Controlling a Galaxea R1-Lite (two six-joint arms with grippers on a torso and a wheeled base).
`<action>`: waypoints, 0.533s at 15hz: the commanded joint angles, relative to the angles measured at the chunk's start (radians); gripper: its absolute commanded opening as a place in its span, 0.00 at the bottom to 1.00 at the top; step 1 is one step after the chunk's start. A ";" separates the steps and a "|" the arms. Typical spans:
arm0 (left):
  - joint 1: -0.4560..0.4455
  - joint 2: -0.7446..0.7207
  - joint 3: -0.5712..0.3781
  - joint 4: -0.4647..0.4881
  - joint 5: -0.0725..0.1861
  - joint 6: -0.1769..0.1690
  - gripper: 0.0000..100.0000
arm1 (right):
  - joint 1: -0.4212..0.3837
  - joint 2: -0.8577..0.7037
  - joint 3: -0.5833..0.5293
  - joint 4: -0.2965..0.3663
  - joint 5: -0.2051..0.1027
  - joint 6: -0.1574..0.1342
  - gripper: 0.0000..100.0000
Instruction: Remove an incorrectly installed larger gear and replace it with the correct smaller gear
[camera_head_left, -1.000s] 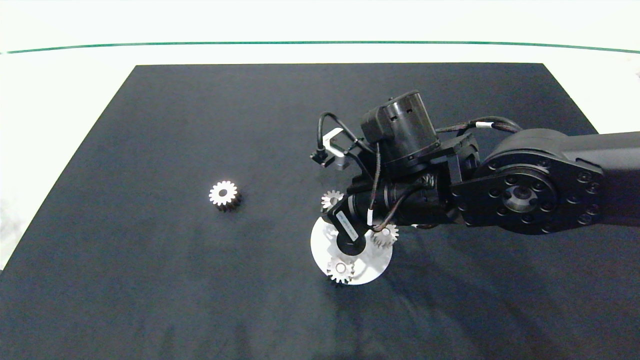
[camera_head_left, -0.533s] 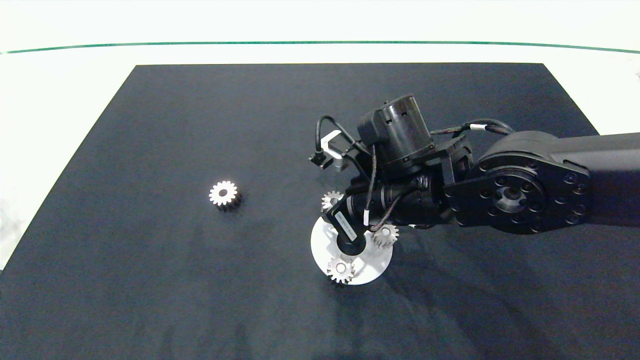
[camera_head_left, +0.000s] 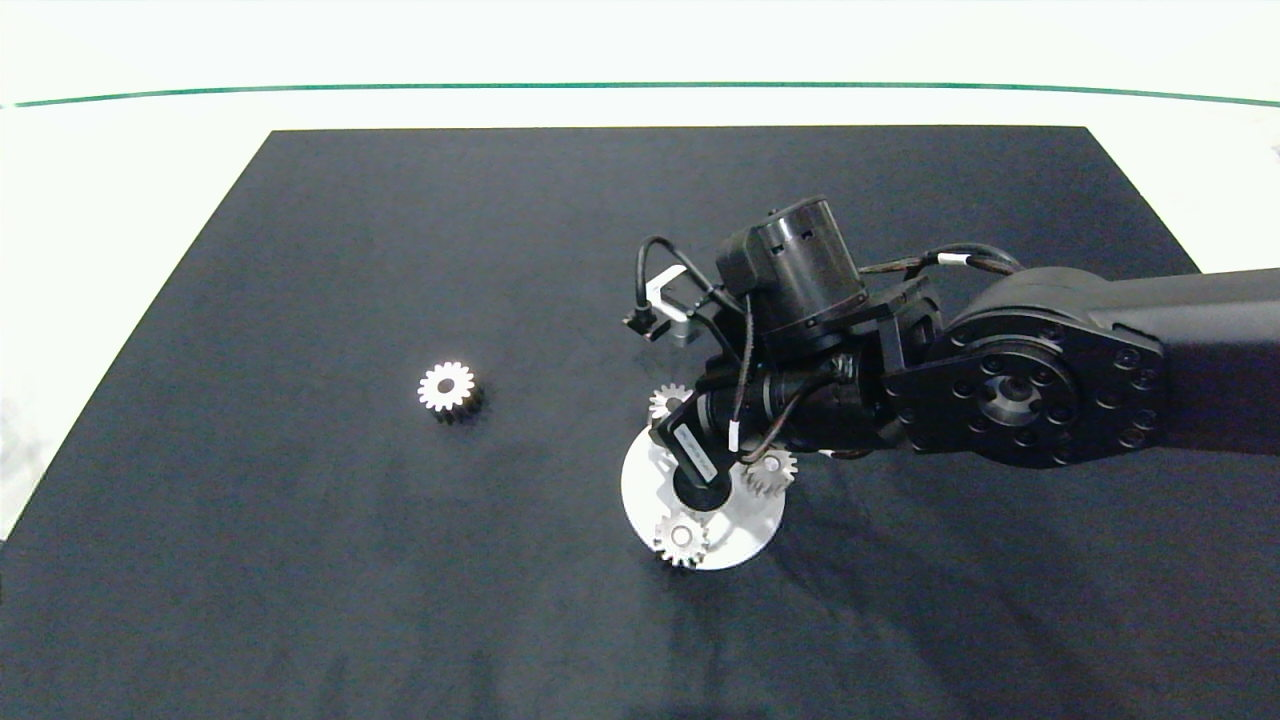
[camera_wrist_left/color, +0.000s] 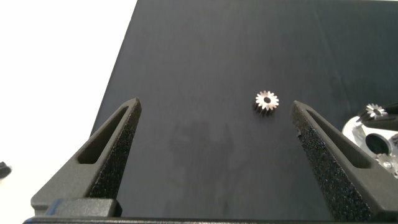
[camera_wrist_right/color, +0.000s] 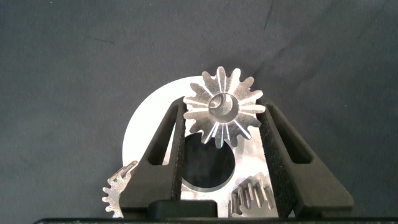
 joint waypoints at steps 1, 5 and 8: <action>0.000 -0.007 0.002 0.001 0.001 0.000 1.00 | -0.008 0.014 -0.002 0.002 -0.001 -0.002 0.22; 0.000 -0.008 0.004 0.001 0.001 0.000 1.00 | 0.006 0.011 -0.001 0.003 -0.001 -0.002 0.22; 0.000 -0.008 0.004 0.001 0.001 0.000 1.00 | 0.019 0.008 0.007 0.005 -0.001 0.000 0.22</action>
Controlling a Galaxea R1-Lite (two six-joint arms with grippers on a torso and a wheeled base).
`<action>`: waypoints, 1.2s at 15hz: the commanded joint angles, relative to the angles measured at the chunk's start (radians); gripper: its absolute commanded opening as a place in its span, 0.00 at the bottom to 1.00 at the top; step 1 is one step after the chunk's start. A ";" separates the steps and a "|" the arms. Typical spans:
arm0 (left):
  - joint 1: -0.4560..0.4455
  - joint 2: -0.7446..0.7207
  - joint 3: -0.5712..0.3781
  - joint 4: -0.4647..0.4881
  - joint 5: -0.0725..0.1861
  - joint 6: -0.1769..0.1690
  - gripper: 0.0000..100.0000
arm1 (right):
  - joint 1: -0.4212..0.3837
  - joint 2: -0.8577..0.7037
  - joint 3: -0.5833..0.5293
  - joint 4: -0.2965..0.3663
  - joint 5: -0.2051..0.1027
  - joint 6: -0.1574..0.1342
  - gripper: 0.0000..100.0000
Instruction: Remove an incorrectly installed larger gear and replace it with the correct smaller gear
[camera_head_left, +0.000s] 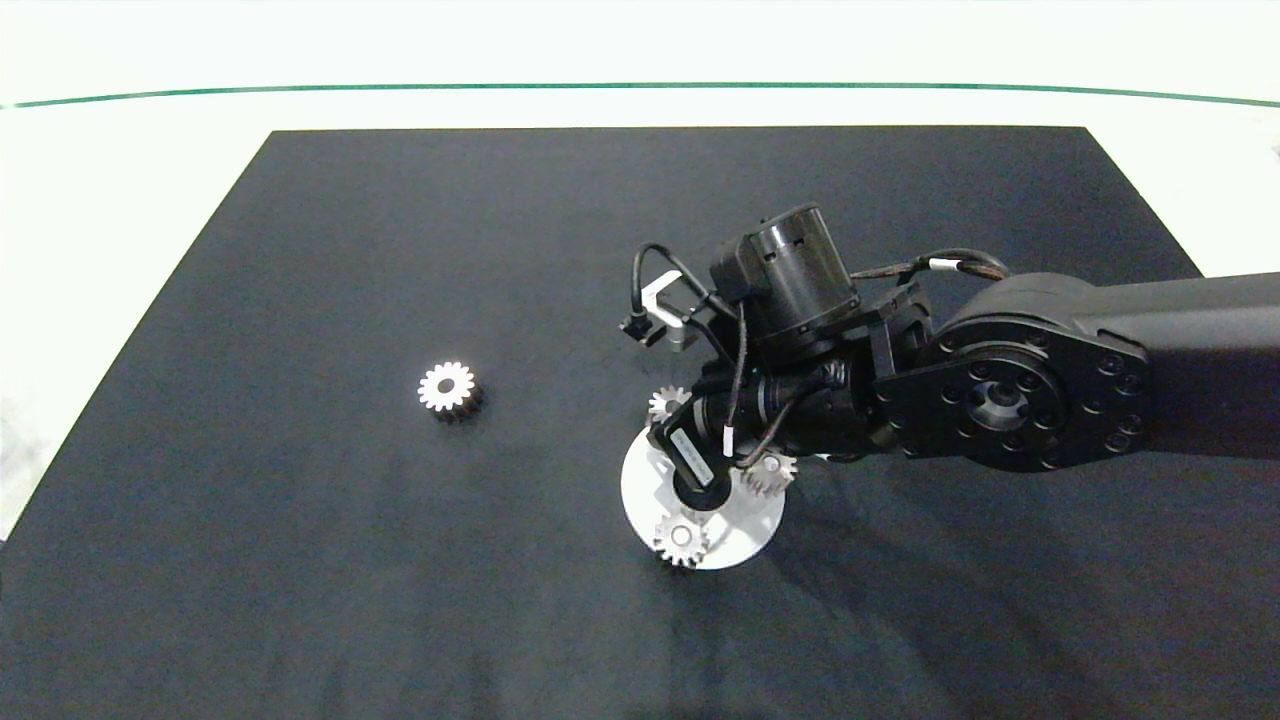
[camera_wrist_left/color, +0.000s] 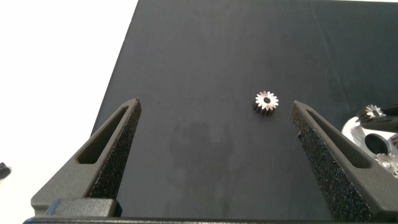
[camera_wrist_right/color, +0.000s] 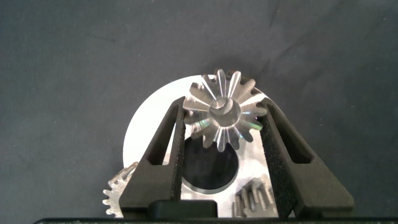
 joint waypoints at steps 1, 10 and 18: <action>0.000 0.000 0.000 0.001 0.001 0.000 1.00 | 0.011 -0.003 0.008 0.003 -0.003 -0.002 0.22; -0.001 -0.022 0.005 0.024 0.001 -0.002 1.00 | 0.005 0.013 -0.013 0.000 -0.015 0.002 0.22; -0.001 -0.023 0.005 0.022 0.001 -0.002 1.00 | 0.009 0.037 -0.048 0.005 -0.027 0.001 0.22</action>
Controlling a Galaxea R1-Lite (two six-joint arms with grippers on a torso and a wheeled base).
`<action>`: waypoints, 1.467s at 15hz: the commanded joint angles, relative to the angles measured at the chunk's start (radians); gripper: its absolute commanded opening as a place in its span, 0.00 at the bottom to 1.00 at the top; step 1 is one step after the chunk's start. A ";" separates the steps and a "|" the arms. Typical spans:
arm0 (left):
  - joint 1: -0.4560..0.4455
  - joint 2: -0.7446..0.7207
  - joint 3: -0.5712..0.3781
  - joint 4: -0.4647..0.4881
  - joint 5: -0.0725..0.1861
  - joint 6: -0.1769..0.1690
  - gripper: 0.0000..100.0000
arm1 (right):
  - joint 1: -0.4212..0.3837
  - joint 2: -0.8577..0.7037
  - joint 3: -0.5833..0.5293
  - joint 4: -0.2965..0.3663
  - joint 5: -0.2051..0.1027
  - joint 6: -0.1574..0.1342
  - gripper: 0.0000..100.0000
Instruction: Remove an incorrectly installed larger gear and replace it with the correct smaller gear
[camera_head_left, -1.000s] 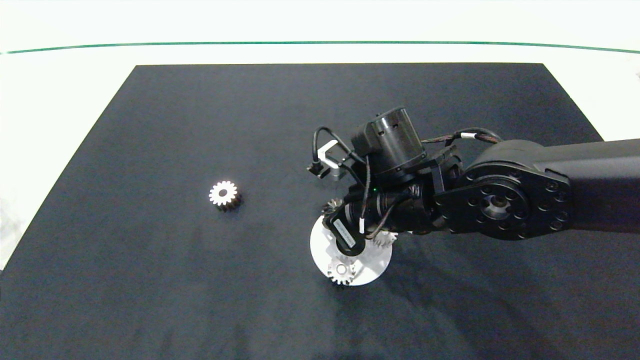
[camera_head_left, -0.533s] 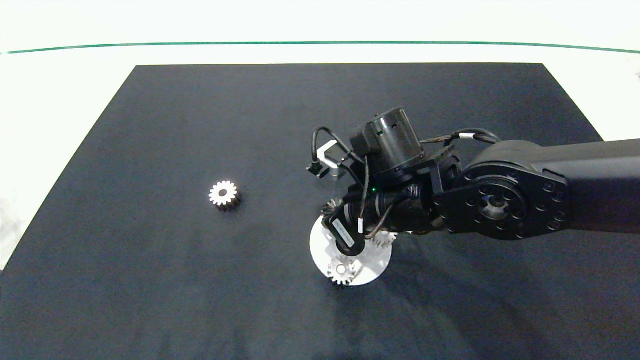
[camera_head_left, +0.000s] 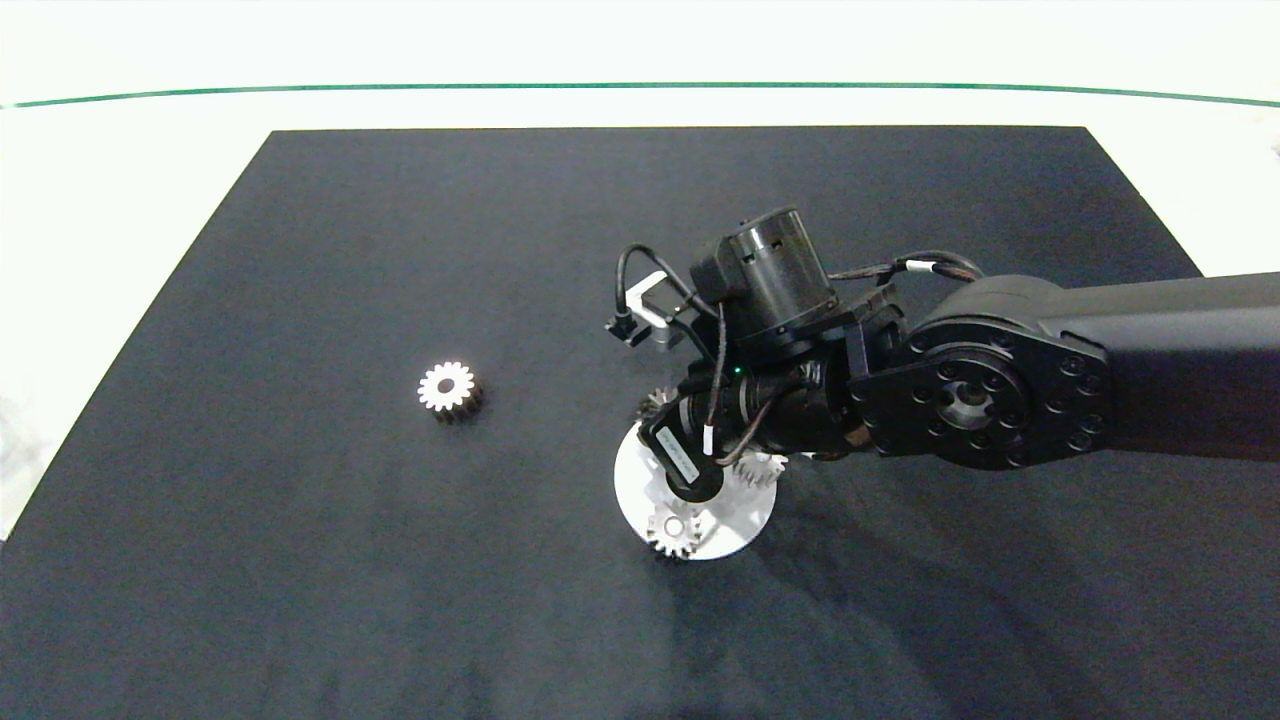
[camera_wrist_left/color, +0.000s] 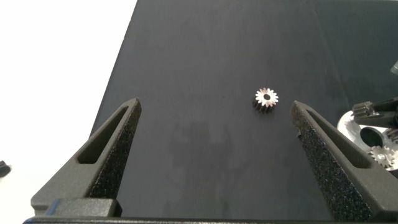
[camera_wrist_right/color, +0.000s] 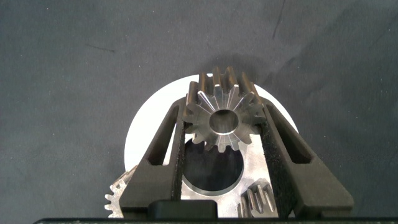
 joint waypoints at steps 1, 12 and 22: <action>-0.001 0.000 0.000 0.001 0.001 0.000 1.00 | 0.000 0.004 -0.005 0.008 -0.003 -0.002 0.22; -0.001 -0.003 0.000 0.010 0.001 0.000 1.00 | 0.000 0.007 -0.010 0.022 -0.015 -0.001 1.00; -0.001 -0.015 0.000 0.030 0.001 0.000 1.00 | 0.019 -0.029 -0.017 0.022 -0.012 0.004 1.00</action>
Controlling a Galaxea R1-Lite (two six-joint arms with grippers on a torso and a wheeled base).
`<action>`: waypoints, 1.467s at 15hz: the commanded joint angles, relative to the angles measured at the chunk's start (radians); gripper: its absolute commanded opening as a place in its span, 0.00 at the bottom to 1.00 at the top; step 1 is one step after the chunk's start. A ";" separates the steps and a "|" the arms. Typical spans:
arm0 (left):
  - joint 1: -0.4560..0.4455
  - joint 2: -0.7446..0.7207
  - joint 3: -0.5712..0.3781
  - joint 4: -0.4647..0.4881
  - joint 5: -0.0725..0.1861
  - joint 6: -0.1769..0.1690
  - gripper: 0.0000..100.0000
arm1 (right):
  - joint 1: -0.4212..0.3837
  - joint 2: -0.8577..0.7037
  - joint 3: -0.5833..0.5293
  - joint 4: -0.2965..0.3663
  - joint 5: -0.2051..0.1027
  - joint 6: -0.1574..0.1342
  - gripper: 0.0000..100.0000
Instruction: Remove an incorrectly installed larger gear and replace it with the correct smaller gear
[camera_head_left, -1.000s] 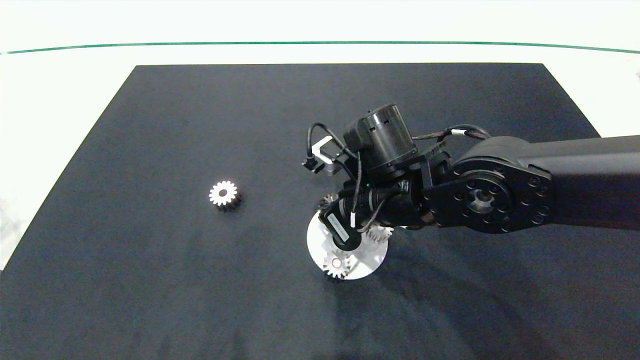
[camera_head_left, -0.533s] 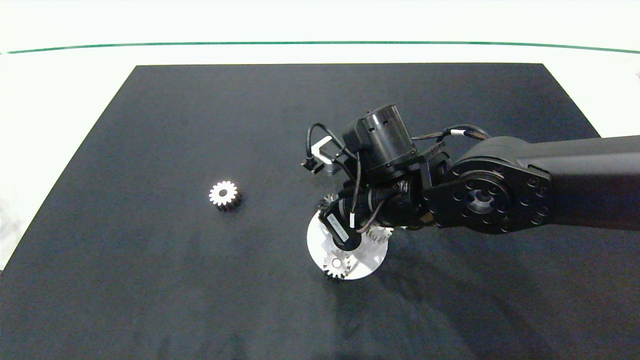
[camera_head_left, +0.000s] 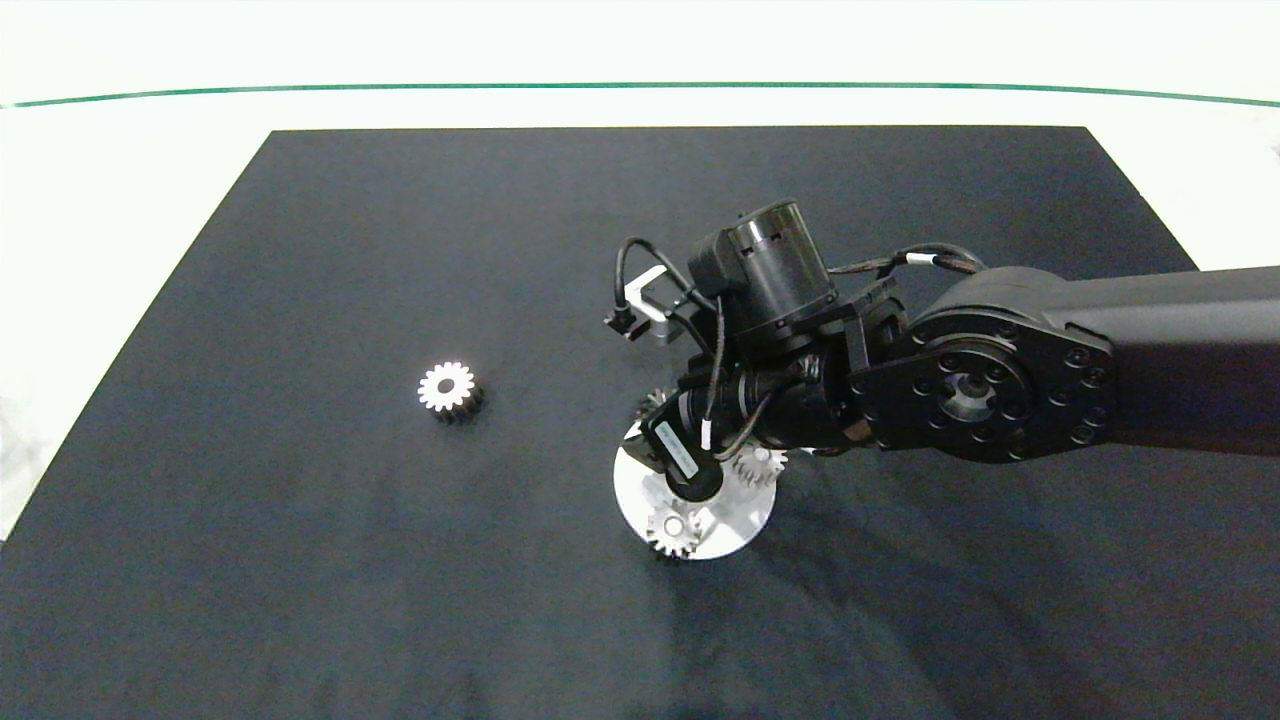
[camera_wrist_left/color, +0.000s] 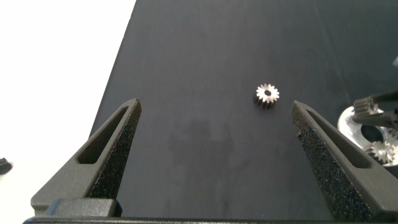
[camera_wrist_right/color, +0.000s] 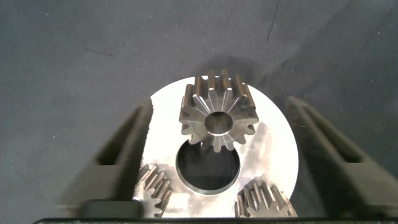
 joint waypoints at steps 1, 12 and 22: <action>-0.001 -0.001 0.000 0.002 0.001 0.000 1.00 | 0.016 -0.038 0.004 0.003 0.000 -0.002 1.00; 0.000 -0.009 0.041 0.008 0.001 -0.008 1.00 | -0.088 -0.200 0.070 0.095 0.000 -0.003 1.00; -0.003 -0.015 0.043 0.008 0.001 -0.008 1.00 | -0.079 -0.064 -0.003 0.030 -0.003 -0.003 1.00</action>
